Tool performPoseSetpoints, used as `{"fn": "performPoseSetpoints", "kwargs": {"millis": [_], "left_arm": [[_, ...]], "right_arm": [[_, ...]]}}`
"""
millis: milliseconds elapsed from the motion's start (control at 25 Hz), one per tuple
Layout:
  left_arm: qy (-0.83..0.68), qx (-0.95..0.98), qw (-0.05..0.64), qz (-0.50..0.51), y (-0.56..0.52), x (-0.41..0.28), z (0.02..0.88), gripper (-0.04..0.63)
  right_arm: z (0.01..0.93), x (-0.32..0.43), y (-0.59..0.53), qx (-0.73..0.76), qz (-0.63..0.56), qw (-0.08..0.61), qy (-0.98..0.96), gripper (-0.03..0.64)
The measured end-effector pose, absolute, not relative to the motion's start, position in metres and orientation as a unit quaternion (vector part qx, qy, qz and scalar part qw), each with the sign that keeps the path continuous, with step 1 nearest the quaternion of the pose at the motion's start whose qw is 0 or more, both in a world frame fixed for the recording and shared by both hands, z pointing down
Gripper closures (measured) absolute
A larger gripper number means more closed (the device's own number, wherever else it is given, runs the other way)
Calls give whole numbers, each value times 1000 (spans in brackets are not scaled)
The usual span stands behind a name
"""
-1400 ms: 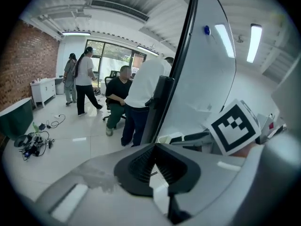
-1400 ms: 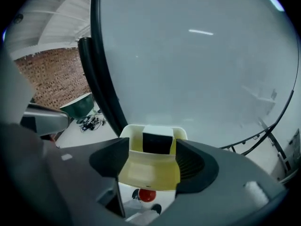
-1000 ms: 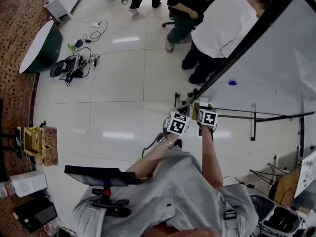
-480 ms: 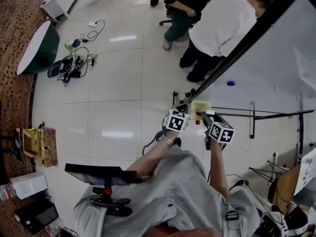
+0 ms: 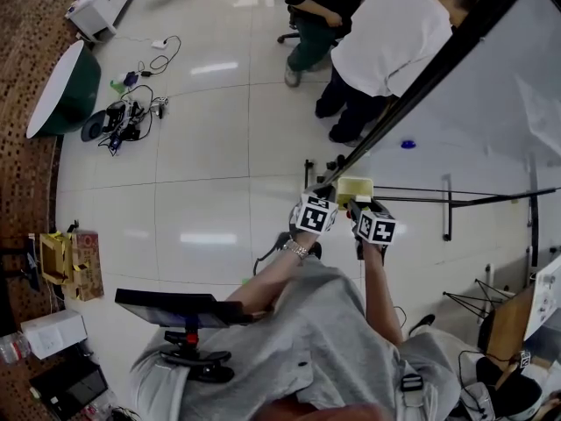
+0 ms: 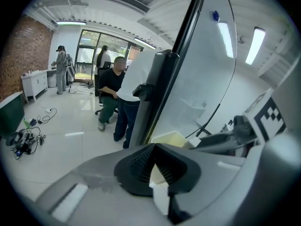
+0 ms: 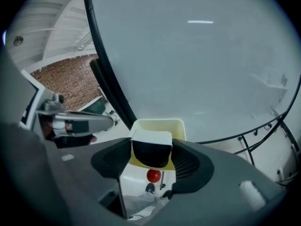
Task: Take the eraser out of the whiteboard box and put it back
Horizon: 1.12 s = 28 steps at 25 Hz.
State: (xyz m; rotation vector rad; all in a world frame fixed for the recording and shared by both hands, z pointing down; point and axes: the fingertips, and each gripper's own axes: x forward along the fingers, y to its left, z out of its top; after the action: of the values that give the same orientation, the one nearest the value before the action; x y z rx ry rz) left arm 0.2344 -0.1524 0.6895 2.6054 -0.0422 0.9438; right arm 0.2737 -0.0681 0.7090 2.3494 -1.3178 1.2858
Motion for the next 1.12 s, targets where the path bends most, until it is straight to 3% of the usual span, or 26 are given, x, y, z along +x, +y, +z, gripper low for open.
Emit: {"fn": "performPoseSetpoints", "kwargs": {"millis": [200,520,560,600,640,680,1120], "left_arm": [[-10,923,179,340,-150,234,693,589],[-6,921,192,338,-141,230,696,589],[-4,922,193,337,-138,230,695,589],[-2,922,192,336,-135,231,694,589],[1,922,191,336,-133,233,693,589],[3,922,190,337,-130,235,692,589],[-63,928,163,328,-68,194,686,589]], "right_arm": [[742,265,-74,776,454,98,-427,338],[721,258,-62,810,438,55,-386,324],[715,260,-57,820,432,46,-373,340],[707,263,-53,832,423,32,-359,414],[699,267,-51,842,412,16,-348,551],[692,269,-50,849,402,1,-344,614],[681,199,-31,798,379,14,-468,614]]}}
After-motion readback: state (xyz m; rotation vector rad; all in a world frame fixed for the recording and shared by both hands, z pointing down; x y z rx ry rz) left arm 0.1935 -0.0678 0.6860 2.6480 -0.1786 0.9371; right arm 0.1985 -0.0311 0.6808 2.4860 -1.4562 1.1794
